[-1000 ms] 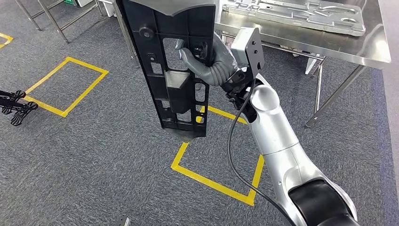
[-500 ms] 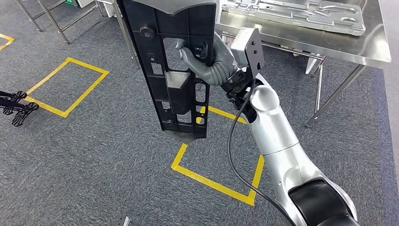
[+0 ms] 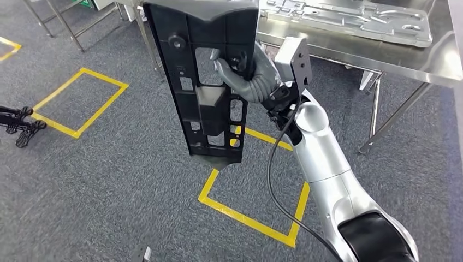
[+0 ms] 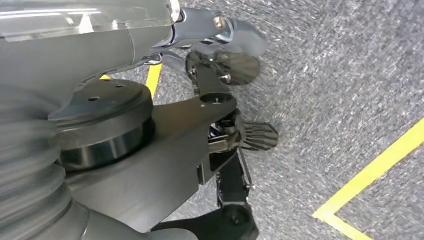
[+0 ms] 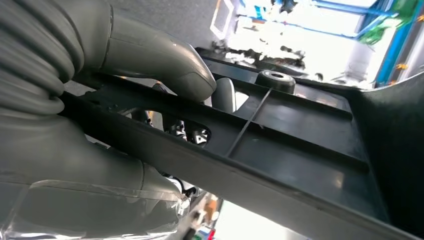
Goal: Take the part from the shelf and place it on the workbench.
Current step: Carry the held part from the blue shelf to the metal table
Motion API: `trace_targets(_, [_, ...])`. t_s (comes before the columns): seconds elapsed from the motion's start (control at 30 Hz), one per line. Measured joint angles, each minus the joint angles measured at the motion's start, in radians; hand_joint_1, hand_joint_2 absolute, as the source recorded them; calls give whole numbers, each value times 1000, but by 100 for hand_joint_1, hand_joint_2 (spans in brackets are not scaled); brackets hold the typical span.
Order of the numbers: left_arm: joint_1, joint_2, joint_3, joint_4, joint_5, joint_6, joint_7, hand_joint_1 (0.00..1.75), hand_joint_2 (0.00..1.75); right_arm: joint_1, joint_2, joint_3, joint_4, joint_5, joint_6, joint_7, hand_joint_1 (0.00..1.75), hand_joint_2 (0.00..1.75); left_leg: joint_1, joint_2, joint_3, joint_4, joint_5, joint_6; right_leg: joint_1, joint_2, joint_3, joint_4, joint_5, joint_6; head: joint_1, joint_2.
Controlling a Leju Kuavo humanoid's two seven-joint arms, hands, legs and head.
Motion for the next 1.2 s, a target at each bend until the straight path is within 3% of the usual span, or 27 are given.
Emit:
trace_targets(0.07, [-2, 0, 0, 0, 0, 3, 0, 0, 175, -1, 0, -2, -1, 3, -1, -1, 175, 175, 4, 3, 14, -4, -13, -12, 2, 8, 6, 5, -18, -24, -6, 0])
trace_targets(0.13, [-5, 0, 0, 0, 0, 6, 1, 0, 175, -6, 1, -3, -4, 5, -2, -2, 175, 175, 7, -3, -6, 50, -37, -14, 1, 16, 25, 4, -35, -42, -10, 0])
trace_targets(0.17, [-6, 0, 0, 0, 0, 7, 1, 0, 175, -6, 2, -3, -4, 6, -3, -2, 175, 175, 5, -9, -42, 114, -56, -12, 3, 18, 36, 3, -44, -49, -14, 0])
trace_targets(0.23, [-3, 0, 0, 0, 0, 9, 3, 0, 175, -3, 2, -3, -1, 8, -4, -2, 175, 175, -1, -18, -148, 268, -91, -8, 10, 24, 58, 2, -65, -59, -19, 0])
trace_targets(0.27, [0, 0, 0, 0, 0, 10, 5, 0, 175, 2, 2, -2, 1, 10, -5, -2, 175, 175, -5, -20, -194, 314, -85, -4, 14, 29, 71, 2, -75, -61, -20, 0])
trace_targets(0.3, [3, 0, 0, 0, 0, 11, 6, 0, 175, 5, 2, -2, 3, 11, -7, -2, 175, 175, -11, -22, -224, 321, -55, 4, 18, 34, 85, 2, -86, -63, -21, 0])
trace_targets(0.33, [6, 0, 0, 0, 0, 13, 8, 0, 175, 8, 2, -2, 5, 12, -10, -1, 175, 175, -18, -25, -236, 285, -3, 16, 22, 39, 100, 1, -97, -63, -21, 0])
trace_targets(0.4, [10, 3, 0, 0, -2, 19, 14, 0, 175, 11, 1, -2, 8, 15, -16, -1, 175, 175, -36, -32, -222, 160, 111, 48, 26, 48, 126, -2, -118, -62, -21, 0])
trace_targets(0.43, [12, 6, 0, 0, -3, 23, 17, 0, 175, 15, 0, -2, 10, 16, -17, -1, 175, 175, -44, -36, -211, 117, 146, 63, 25, 51, 135, -6, -125, -59, -20, 0])
trace_targets(0.47, [14, 8, 0, 0, -3, 27, 20, 0, 175, 21, -1, -2, 14, 17, -18, -1, 175, 175, -50, -39, -203, 94, 163, 70, 23, 52, 140, -9, -130, -54, -19, 0])
trace_targets(0.57, [17, 9, 0, 0, -4, 33, 27, 0, 175, 37, -6, -2, 19, 19, -20, 0, 175, 175, -56, -43, -203, 88, 171, 69, 16, 48, 140, -17, -129, -42, -20, 0])
trace_targets(0.8, [11, 4, 0, 1, -5, 37, 30, 0, 175, 48, -13, -4, 25, 20, -21, 0, 175, 175, -50, -44, -199, 85, 170, 69, 21, 42, 152, -33, -118, -34, -19, 0])
trace_targets(0.87, [13, 2, 0, 1, -6, 37, 30, 0, 175, 65, -18, -5, 29, 20, -22, -1, 175, 175, -47, -44, -176, 69, 149, 69, 25, 41, 167, -37, -121, -34, -19, 0])
trace_targets(0.93, [16, 2, 0, 1, -6, 37, 30, 0, 175, 82, -23, -6, 35, 21, -24, -1, 175, 175, -44, -44, -149, 46, 109, 67, 28, 41, 182, -43, -137, -34, -19, 0])
trace_targets(1.0, [16, 2, 0, 1, -6, 37, 30, 0, 175, 83, -26, -6, 38, 22, -26, 0, 175, 175, -43, -44, -138, 41, 88, 65, 31, 41, 190, -45, -153, -34, -21, 0])
trace_targets(1.2, [10, 2, 0, 1, -6, 37, 25, 0, 175, 36, -24, -6, 29, 27, -37, 4, 175, 175, -43, -44, -130, 45, 92, 66, 30, 41, 199, -44, -152, -33, -23, 0])
